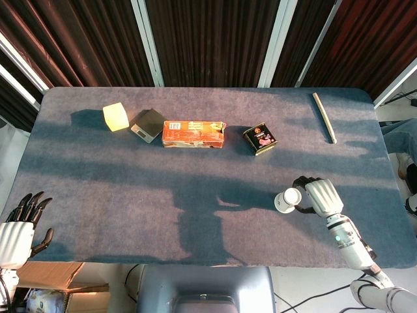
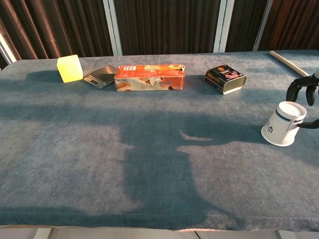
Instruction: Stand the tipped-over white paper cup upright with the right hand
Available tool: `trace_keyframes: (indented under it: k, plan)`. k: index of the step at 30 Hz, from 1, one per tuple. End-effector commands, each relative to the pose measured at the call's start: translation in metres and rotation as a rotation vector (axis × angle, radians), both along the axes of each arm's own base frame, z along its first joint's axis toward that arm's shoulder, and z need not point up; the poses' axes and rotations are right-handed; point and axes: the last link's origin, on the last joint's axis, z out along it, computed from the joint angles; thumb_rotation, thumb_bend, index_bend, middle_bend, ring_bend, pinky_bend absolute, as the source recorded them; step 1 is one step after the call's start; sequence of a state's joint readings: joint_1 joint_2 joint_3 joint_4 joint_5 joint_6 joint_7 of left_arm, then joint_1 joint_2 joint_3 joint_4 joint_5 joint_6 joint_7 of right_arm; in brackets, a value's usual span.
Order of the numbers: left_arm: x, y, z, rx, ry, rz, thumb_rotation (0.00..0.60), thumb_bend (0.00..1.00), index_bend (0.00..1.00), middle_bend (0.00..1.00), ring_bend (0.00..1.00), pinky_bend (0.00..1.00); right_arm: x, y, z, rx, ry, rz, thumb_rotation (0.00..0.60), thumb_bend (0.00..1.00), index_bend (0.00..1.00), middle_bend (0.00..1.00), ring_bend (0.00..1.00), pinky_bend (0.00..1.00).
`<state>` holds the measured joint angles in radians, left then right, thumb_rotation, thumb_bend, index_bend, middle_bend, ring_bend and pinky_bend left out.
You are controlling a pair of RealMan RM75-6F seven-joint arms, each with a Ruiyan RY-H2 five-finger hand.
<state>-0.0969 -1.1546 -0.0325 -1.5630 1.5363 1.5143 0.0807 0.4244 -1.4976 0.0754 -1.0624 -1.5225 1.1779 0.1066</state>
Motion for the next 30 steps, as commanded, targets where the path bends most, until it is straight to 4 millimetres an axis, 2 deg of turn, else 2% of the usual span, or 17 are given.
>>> trace_keyframes:
  k: [1, 5, 12, 26, 30]
  plan:
    - [0.0, 0.0, 0.0, -0.002, 0.002, 0.001, 0.6, 0.39, 0.18, 0.05, 0.03, 0.25, 0.005, 0.001, 0.001, -0.022, -0.058, 0.032, 0.6, 0.43, 0.68, 0.53, 0.57, 0.69]
    - [0.0, 0.0, -0.001, -0.003, 0.004, 0.001, 0.6, 0.39, 0.18, 0.05, 0.03, 0.25, 0.014, 0.005, 0.002, -0.017, -0.195, 0.105, 0.6, 0.43, 0.68, 0.53, 0.57, 0.69]
    - [0.0, -0.001, -0.001, -0.005, 0.006, 0.002, 0.6, 0.39, 0.18, 0.05, 0.03, 0.25, 0.023, 0.003, -0.005, 0.112, -0.479, 0.139, 0.6, 0.43, 0.66, 0.53, 0.57, 0.69]
    - [0.0, -0.001, -0.001, -0.007, 0.006, 0.006, 0.6, 0.39, 0.19, 0.05, 0.02, 0.25, 0.011, -0.017, -0.039, 0.287, -0.668, 0.044, 0.6, 0.43, 0.61, 0.52, 0.55, 0.68]
    - [0.0, -0.001, -0.001, -0.007, 0.005, 0.006, 0.6, 0.39, 0.2, 0.05, 0.02, 0.25, 0.004, -0.018, -0.045, 0.355, -0.812, -0.057, 0.6, 0.43, 0.6, 0.52, 0.54, 0.67]
